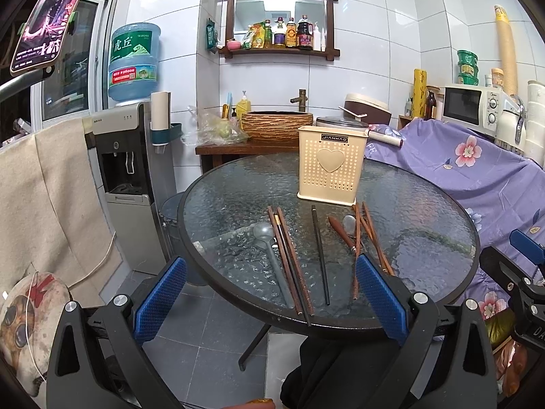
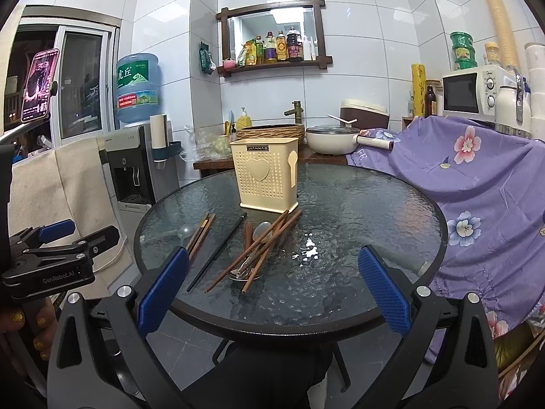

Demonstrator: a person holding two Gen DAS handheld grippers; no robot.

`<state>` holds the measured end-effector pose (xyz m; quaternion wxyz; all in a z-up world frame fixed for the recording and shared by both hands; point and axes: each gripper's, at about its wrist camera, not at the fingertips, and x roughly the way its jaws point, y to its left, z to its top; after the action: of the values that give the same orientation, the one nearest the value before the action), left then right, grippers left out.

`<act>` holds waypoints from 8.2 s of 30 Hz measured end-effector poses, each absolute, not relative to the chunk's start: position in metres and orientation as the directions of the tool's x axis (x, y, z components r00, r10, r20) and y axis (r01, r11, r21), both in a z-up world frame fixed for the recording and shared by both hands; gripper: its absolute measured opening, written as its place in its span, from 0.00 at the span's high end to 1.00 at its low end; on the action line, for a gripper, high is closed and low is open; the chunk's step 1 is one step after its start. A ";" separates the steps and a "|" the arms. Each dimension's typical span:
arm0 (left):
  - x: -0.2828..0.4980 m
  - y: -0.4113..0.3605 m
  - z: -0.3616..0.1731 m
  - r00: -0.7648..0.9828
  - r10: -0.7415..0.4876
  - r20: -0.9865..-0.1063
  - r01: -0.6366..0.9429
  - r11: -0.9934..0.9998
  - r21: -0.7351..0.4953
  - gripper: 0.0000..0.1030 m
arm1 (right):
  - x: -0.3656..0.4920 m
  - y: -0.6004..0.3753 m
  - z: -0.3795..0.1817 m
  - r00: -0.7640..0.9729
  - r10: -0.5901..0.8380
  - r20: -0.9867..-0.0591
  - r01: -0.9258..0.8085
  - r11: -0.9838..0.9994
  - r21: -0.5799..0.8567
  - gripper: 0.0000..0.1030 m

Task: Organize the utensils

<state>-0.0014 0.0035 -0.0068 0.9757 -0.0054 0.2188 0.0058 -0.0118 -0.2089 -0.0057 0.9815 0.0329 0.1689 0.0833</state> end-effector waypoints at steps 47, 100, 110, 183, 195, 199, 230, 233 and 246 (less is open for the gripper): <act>0.202 0.053 -0.066 0.690 -0.055 -0.722 0.040 0.998 -0.038 0.48 | 0.248 -0.212 -0.051 0.646 0.246 -0.723 -0.113 0.967 0.228 0.64; 0.236 0.019 -0.083 0.629 -0.009 -0.777 0.084 0.995 0.057 0.53 | 0.332 -0.196 -0.087 0.512 0.239 -0.825 -0.022 0.964 0.266 0.89; 0.243 0.016 -0.083 0.628 -0.029 -0.778 0.091 0.995 0.037 0.67 | 0.336 -0.198 -0.089 0.518 0.230 -0.824 -0.021 0.966 0.257 0.92; 0.252 0.009 0.138 0.910 -0.252 -0.330 0.222 0.967 -0.125 0.68 | 0.249 -0.210 0.152 0.833 0.447 -0.326 -0.411 0.894 0.177 0.93; 0.321 -0.011 0.172 0.952 -0.197 -0.236 0.154 0.970 -0.190 0.68 | 0.294 -0.209 0.206 0.915 0.348 -0.204 -0.326 0.936 0.134 0.93; 0.334 -0.023 0.156 0.961 -0.148 -0.232 0.115 0.982 -0.149 0.68 | 0.313 -0.208 0.189 0.925 0.301 -0.230 -0.282 0.953 0.113 0.93; 0.358 -0.045 0.056 0.900 -0.096 -0.425 0.101 0.995 -0.011 0.55 | 0.338 -0.207 0.081 0.871 0.275 -0.406 -0.231 0.960 0.155 0.92; 0.351 -0.038 0.059 0.903 -0.106 -0.415 0.102 0.994 -0.032 0.50 | 0.333 -0.211 0.080 0.872 0.277 -0.404 -0.229 0.959 0.164 0.84; 0.300 -0.009 0.047 0.894 -0.095 -0.438 0.076 0.995 -0.061 0.25 | 0.289 -0.222 0.060 0.852 0.283 -0.440 -0.211 0.956 0.204 0.58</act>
<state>0.3004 -0.0091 0.0466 0.9728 -0.0210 0.2263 -0.0440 0.2887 -0.2219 0.0597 0.9595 0.0742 0.2393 0.1287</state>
